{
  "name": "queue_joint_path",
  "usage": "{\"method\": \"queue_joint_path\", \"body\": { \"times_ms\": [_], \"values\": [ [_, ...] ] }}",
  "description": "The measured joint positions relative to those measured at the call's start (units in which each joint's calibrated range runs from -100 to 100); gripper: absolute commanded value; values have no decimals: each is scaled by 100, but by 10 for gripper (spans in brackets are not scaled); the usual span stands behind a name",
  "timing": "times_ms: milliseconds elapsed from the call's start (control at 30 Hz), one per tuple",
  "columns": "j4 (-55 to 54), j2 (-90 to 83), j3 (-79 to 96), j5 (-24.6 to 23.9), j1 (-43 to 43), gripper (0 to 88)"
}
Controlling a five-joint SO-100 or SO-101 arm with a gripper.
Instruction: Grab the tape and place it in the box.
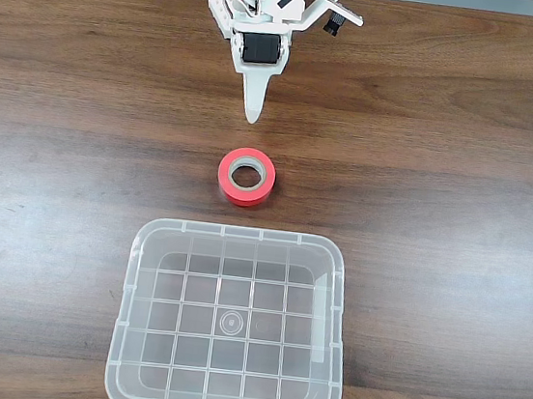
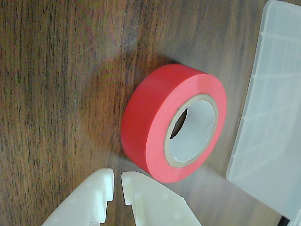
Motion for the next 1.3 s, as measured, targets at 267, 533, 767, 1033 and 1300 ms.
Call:
{"method": "queue_joint_path", "body": {
  "times_ms": [267, 533, 767, 1033, 1300],
  "values": [
    [0, 0, 0, 0, 0, 12],
    [0, 0, -460, 0, 0, 12],
    [0, 0, -596, 0, 0, 11],
    [0, 50, -1363, 0, 0, 10],
    [0, 1859, -2690, 0, 0, 10]
  ]
}}
